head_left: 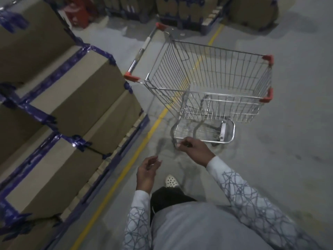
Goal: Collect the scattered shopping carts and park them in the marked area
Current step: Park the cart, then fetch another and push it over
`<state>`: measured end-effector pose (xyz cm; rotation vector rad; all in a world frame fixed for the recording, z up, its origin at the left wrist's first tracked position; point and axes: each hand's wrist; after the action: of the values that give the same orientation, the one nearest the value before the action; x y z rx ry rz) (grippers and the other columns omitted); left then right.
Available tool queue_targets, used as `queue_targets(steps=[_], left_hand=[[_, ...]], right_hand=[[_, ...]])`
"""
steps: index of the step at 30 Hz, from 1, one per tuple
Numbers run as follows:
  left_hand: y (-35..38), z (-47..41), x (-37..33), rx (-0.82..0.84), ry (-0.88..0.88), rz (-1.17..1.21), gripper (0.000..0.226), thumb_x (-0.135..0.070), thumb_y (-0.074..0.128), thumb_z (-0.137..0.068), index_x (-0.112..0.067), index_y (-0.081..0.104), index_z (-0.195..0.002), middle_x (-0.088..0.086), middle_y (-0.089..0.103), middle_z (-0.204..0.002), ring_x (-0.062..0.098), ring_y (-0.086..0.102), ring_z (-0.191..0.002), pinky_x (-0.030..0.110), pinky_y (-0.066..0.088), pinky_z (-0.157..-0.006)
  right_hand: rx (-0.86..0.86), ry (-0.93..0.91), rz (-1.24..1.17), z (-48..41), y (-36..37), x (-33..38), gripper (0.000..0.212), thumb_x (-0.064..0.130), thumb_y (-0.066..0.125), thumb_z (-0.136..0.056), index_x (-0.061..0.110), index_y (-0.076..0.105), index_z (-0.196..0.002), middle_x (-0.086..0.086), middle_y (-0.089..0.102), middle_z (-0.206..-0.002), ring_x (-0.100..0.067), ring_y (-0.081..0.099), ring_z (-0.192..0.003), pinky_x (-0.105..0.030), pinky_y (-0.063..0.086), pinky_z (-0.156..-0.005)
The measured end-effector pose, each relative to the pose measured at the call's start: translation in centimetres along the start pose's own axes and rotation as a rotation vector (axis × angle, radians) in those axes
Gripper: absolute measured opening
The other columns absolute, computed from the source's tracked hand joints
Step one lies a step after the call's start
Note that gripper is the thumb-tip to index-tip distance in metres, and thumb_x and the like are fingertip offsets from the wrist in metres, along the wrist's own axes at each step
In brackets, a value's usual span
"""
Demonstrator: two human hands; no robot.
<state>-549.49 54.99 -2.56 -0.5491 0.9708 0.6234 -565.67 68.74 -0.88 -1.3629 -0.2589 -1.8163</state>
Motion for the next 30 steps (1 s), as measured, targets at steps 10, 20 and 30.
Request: queue_targets(steps=[10, 20, 30], left_hand=[[-2.8, -22.2, -13.1, 0.074, 0.109, -0.120, 0.015, -0.022, 0.078, -0.082, -0.021, 0.073, -0.097, 0.001, 0.073, -0.095, 0.014, 0.065, -0.087, 0.032, 0.050, -0.075], [-0.9, -36.5, -21.6, -0.100, 0.209, 0.013, 0.010, -0.001, 0.067, -0.090, -0.008, 0.072, -0.095, 0.004, 0.071, -0.077, 0.014, 0.063, -0.065, 0.026, 0.051, -0.057], [1.8, -50.8, -31.2, 0.044, 0.367, -0.202, 0.023, -0.008, 0.068, -0.088, -0.029, 0.073, -0.082, -0.006, 0.071, -0.071, 0.013, 0.063, -0.066, 0.036, 0.054, -0.069]], right_hand=[[-0.152, 0.047, -0.085, -15.5, -0.6, 8.4, 0.026, 0.047, 0.070, -0.080, 0.025, 0.071, -0.093, 0.003, 0.074, -0.091, -0.019, 0.070, -0.088, -0.046, 0.054, -0.088], [-0.145, -0.090, -0.045, -33.8, -4.0, 17.7, 0.018, 0.035, 0.065, -0.094, 0.021, 0.069, -0.103, 0.011, 0.069, -0.098, -0.006, 0.063, -0.093, -0.024, 0.048, -0.080], [-0.189, 0.019, -0.058, -44.6, -3.4, 20.5, 0.019, 0.037, 0.066, -0.093, 0.022, 0.069, -0.104, 0.008, 0.071, -0.100, -0.012, 0.066, -0.096, -0.037, 0.052, -0.092]])
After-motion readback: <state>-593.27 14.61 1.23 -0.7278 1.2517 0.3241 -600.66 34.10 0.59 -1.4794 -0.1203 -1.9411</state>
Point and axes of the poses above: each hand's wrist, its own z-axis away from the middle knuckle, its own y-axis out of the palm, x = y × z
